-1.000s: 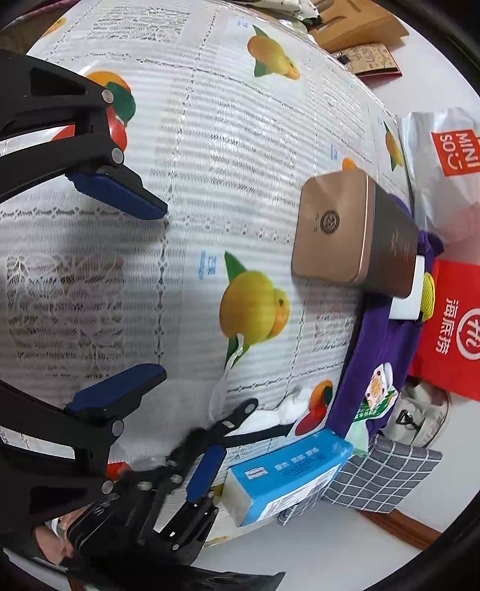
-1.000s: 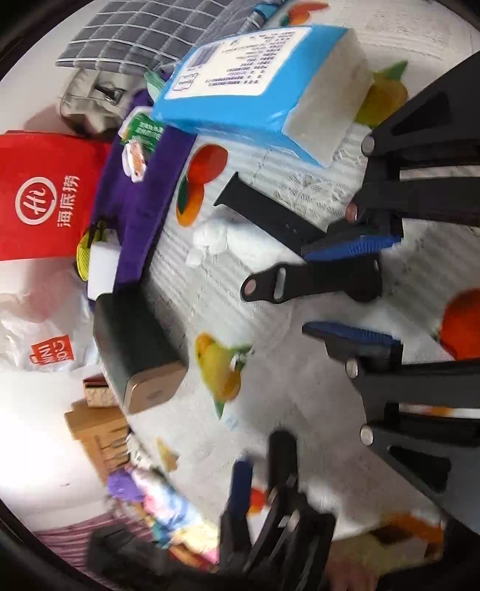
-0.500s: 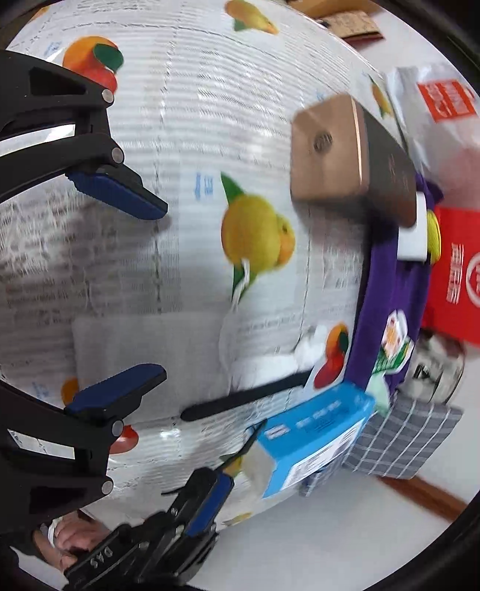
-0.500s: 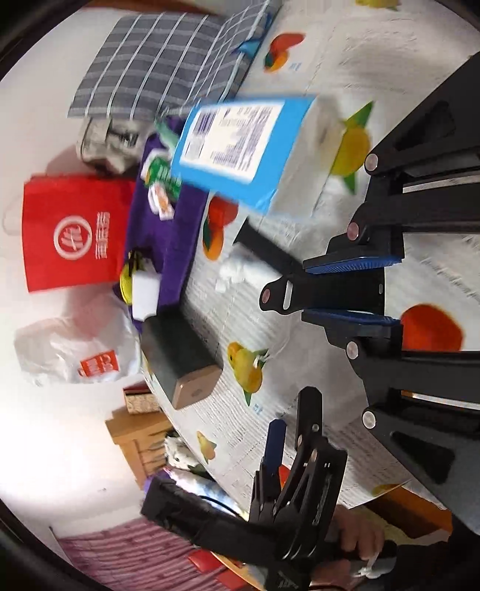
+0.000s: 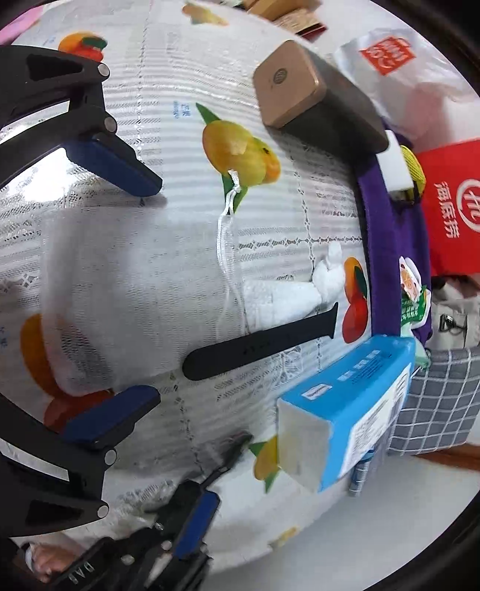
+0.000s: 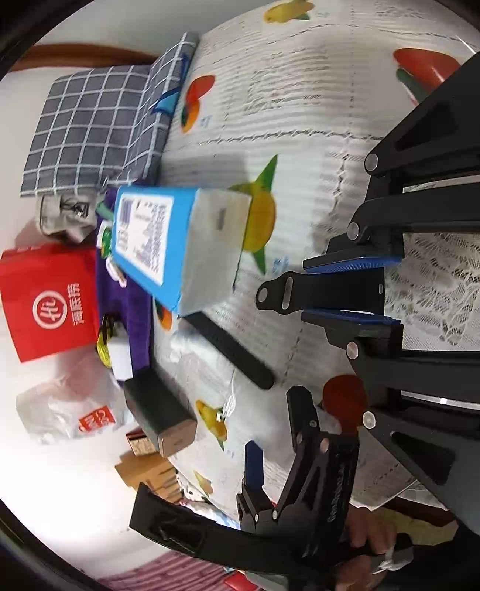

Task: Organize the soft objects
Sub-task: 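Grasp the white mesh bag with the left tool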

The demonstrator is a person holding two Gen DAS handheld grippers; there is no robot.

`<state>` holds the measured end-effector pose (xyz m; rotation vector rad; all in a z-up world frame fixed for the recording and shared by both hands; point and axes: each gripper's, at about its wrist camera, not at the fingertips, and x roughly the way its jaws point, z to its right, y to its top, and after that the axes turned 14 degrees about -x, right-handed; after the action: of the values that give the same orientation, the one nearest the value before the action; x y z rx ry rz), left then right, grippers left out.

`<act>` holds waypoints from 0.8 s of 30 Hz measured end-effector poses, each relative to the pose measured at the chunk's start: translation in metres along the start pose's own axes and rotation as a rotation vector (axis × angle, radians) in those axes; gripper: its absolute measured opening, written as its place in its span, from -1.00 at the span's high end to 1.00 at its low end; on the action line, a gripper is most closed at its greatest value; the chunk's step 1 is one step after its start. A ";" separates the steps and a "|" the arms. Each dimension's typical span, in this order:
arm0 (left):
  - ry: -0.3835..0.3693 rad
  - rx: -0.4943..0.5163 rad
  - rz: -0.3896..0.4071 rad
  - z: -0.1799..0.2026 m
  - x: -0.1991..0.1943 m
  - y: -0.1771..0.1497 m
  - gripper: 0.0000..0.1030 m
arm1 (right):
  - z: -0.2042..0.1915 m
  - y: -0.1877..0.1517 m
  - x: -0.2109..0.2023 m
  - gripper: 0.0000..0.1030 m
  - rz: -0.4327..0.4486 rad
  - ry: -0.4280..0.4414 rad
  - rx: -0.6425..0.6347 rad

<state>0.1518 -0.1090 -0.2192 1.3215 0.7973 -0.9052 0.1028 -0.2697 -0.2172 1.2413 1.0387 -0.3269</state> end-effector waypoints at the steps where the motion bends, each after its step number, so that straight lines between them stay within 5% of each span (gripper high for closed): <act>1: -0.005 -0.004 0.004 -0.002 -0.001 -0.001 -0.89 | 0.000 -0.002 0.001 0.62 -0.008 -0.009 0.002; 2: -0.004 -0.010 0.011 -0.005 -0.004 -0.001 -0.80 | 0.000 -0.003 0.002 0.62 -0.013 -0.009 0.005; 7: -0.005 -0.098 0.025 -0.036 -0.019 0.001 0.33 | 0.000 -0.003 0.002 0.62 -0.015 -0.010 0.026; 10: -0.045 -0.167 -0.001 -0.058 -0.023 0.004 0.63 | -0.002 -0.001 -0.001 0.62 -0.008 0.002 0.038; 15: -0.088 -0.239 -0.030 -0.085 -0.028 0.001 0.71 | -0.007 0.007 -0.008 0.62 -0.007 0.001 0.038; 24: -0.105 -0.230 0.033 -0.094 -0.059 0.014 0.71 | -0.013 0.025 -0.026 0.62 0.010 -0.001 0.046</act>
<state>0.1398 -0.0099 -0.1691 1.0755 0.7714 -0.8237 0.1006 -0.2574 -0.1806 1.2871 1.0287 -0.3449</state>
